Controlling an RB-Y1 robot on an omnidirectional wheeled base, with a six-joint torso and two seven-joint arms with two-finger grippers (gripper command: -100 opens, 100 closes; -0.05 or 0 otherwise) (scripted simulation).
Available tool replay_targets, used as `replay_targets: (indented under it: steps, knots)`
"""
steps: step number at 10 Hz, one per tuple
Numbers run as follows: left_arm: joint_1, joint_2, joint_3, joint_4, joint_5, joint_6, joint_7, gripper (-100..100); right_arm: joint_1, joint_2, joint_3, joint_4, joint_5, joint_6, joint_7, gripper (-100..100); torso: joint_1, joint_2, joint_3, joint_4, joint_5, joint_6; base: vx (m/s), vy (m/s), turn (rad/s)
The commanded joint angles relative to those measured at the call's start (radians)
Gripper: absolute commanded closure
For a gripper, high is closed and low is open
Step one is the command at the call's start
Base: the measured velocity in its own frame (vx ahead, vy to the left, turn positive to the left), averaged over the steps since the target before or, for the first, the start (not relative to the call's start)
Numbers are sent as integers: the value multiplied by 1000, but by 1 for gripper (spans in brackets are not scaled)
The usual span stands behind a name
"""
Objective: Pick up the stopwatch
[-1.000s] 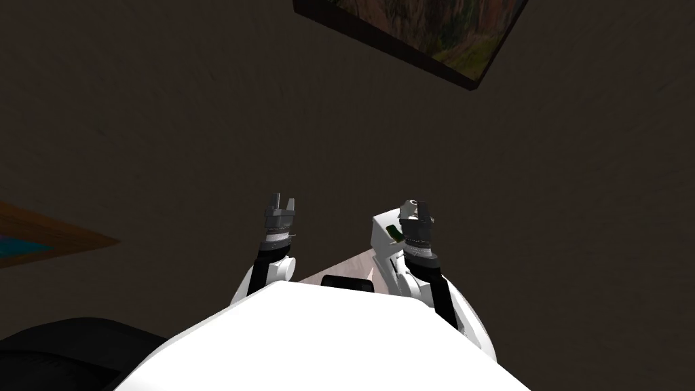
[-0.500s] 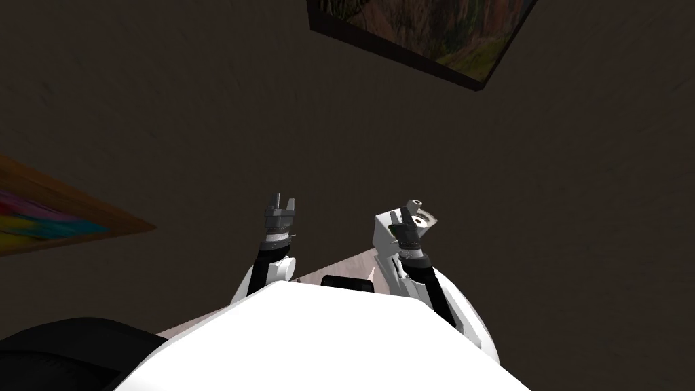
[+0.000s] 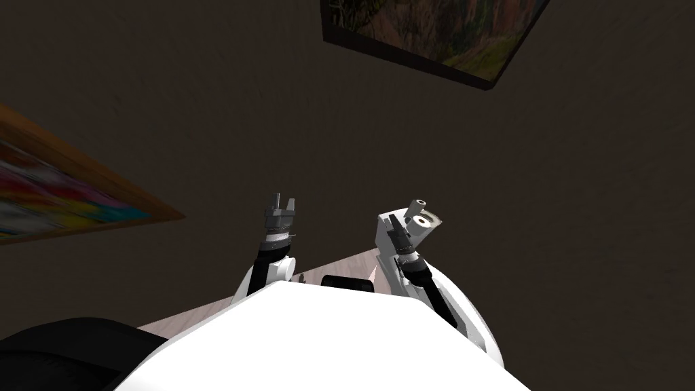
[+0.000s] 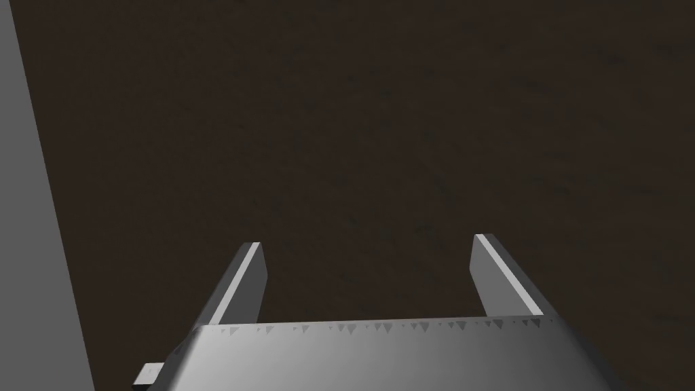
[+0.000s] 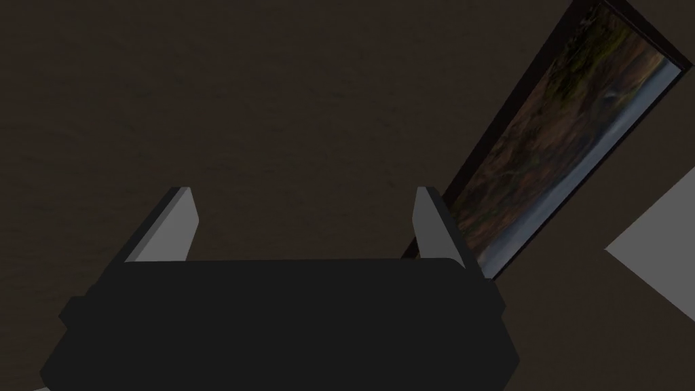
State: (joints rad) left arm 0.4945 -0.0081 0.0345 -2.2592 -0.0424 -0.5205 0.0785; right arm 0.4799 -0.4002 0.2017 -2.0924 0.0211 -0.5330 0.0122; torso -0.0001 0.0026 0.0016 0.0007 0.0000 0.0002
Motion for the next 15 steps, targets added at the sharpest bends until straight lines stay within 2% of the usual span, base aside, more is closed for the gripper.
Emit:
replay_targets:
  steps: [1,2,3,4,5,6,7,8,9,10,11,12,13,14,15]
  knots:
    - [0,0,0,0,0,0,0,0,-5,-50,20,38,20,2,-6,-100,0,0,0,0,0,0,-47,11,101]
    - [0,0,0,0,0,0,0,0,-7,-83,36,71,37,3,-12,-100,0,0,0,0,0,0,-67,4,180]
    - [0,0,0,0,0,0,0,0,-7,-110,36,71,37,3,-12,-100,0,1,1,0,0,0,-51,1,50]
    - [0,0,0,0,0,0,0,0,-9,-145,53,105,53,5,-18,-100,-1,1,0,0,0,0,-46,7,97]
    - [0,0,0,0,0,0,0,0,-9,-162,53,106,53,5,-18,-100,0,0,0,0,0,0,-35,3,54]
    - [0,0,0,0,0,0,0,0,-11,-197,70,142,68,8,-25,-100,-1,0,0,0,0,0,-39,4,125]
    - [0,0,0,0,0,0,0,0,-11,-215,70,142,68,8,-25,-100,-1,0,0,0,0,0,-34,1,63]
    - [0,0,0,0,0,0,0,0,-12,-253,86,179,82,11,-33,-100,-1,-1,0,0,0,0,-41,3,135]
    - [0,0,0,0,0,0,0,0,-12,-269,86,179,82,11,-33,-100,-1,0,0,0,0,0,-32,-1,68]
    - [0,0,0,0,0,0,0,0,-12,-311,101,216,94,15,-41,-100,-1,-1,0,0,0,0,-31,-1,126]
    - [0,0,0,0,0,0,0,0,-12,-324,101,216,94,15,-41,-100,-1,-1,0,0,0,0,-23,-3,68]
    - [0,0,0,0,0,0,0,0,-12,-360,115,255,105,19,-51,-100,-1,-1,-1,0,0,0,-23,-3,126]
    - [0,0,0,0,0,0,0,0,-12,-378,115,255,105,19,-51,-100,-1,-1,-1,0,0,0,-21,-4,73]
    - [0,0,0,0,0,0,0,0,-11,-413,129,294,114,25,-61,-100,-1,-2,-1,0,0,0,-24,-6,140]
    - [0,0,0,0,0,0,0,0,-11,-433,129,294,114,25,-61,-100,-1,-1,-1,0,0,0,-18,-8,75]
